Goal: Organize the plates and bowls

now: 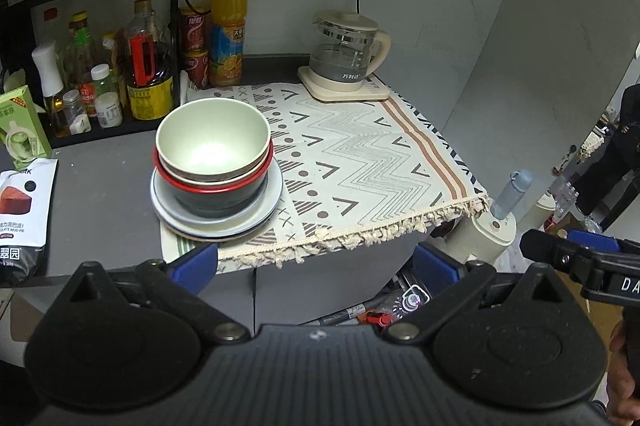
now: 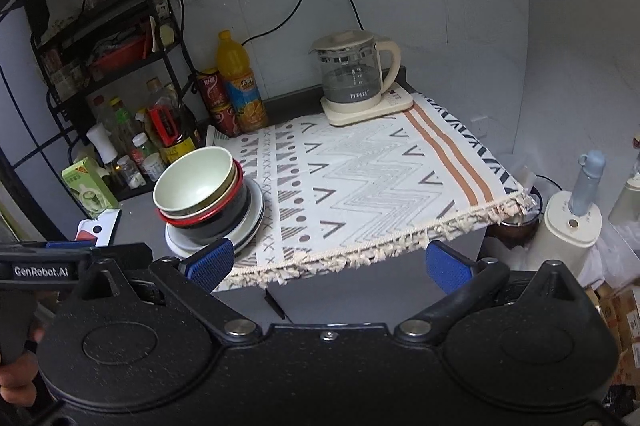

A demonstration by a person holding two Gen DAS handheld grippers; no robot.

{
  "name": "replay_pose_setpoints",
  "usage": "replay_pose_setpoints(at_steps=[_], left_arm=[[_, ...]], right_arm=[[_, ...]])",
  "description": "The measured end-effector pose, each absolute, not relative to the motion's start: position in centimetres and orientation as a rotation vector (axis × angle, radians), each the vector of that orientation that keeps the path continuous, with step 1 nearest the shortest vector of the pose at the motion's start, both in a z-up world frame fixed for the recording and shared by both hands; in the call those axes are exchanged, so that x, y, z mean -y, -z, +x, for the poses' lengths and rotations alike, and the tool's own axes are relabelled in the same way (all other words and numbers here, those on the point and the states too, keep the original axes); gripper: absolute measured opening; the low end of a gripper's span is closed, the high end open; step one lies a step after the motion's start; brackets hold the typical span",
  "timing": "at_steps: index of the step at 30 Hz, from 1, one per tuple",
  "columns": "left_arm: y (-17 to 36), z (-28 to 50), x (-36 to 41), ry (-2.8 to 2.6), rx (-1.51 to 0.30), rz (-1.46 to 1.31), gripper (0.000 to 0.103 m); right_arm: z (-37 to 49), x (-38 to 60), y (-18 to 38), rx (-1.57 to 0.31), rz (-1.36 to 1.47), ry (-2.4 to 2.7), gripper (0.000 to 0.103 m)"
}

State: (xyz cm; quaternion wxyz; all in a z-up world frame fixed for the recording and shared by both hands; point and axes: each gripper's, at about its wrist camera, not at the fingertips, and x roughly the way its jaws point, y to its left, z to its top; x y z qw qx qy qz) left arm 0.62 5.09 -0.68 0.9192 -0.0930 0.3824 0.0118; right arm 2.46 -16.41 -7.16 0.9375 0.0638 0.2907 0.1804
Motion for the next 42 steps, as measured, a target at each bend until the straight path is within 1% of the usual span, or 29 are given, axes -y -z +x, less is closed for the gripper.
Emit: replay_pose_setpoints(at_steps=[18,42], left_arm=[[0.6,-2.1,-7.1,-0.031,-0.789,-0.186,0.103],[0.9,-3.4,-11.3,-0.046,-0.767,-0.202,0.103]], right_arm=[[-0.2,15.6,8.0,-0.564,0.127,-0.302,0.103],[-0.3,11.5,7.9,-0.556,0.121,-0.355,0.103]])
